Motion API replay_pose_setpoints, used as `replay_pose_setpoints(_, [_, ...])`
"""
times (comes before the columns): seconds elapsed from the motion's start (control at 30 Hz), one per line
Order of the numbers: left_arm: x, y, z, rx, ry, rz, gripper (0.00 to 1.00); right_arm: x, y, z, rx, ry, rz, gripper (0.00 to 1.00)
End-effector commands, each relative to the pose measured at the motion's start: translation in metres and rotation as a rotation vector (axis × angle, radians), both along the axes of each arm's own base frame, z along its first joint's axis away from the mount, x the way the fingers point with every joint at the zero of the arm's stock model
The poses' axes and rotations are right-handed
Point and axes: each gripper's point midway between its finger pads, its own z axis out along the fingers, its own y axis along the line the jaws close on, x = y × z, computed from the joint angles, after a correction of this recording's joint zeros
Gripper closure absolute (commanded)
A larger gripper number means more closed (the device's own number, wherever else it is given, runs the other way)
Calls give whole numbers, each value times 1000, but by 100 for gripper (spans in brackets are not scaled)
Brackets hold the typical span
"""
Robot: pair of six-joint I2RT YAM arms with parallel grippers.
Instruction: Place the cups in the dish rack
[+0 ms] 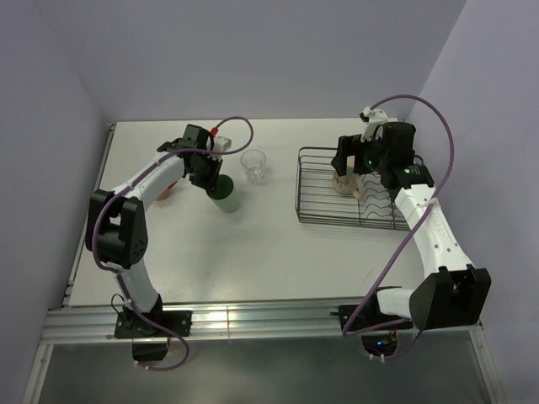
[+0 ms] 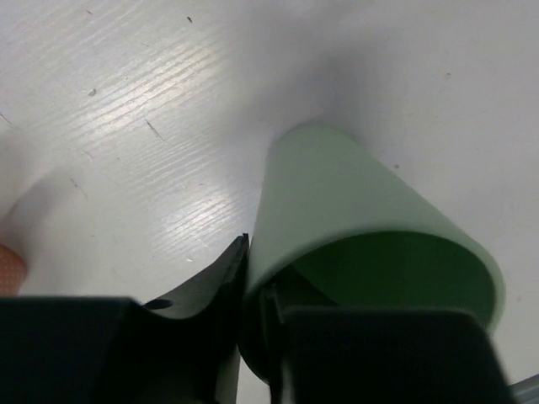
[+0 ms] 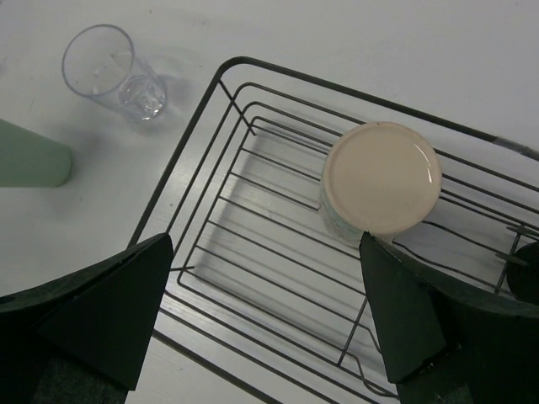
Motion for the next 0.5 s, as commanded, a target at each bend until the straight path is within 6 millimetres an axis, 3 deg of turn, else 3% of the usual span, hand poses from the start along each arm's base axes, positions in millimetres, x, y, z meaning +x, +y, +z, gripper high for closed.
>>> replay_pose_setpoints(0.0, [2,-14,37,-94,-81,-12,86,-4,11,27,31,-81,34,0])
replay_pose_setpoints(0.07, [2,-16,52,-115,-111,-11,99,-5,12,33,36,-94,39,0])
replay_pose_setpoints(0.13, [1,-17,68,-129,-149,-22,100,-7,13,45,42,-122,39,0])
replay_pose_setpoints(0.33, [4,5,169,-120,-499,8,100,-17,22,83,102,-195,74,0])
replay_pose_setpoints(0.4, [1,15,218,-122,-674,43,100,-25,35,94,200,-192,98,0])
replay_pose_setpoints(0.43, [-9,16,238,-118,-751,35,100,-29,40,91,231,-176,117,0])
replay_pose_setpoints(0.47, [-13,18,240,-102,-785,15,100,-38,51,94,306,-169,155,0])
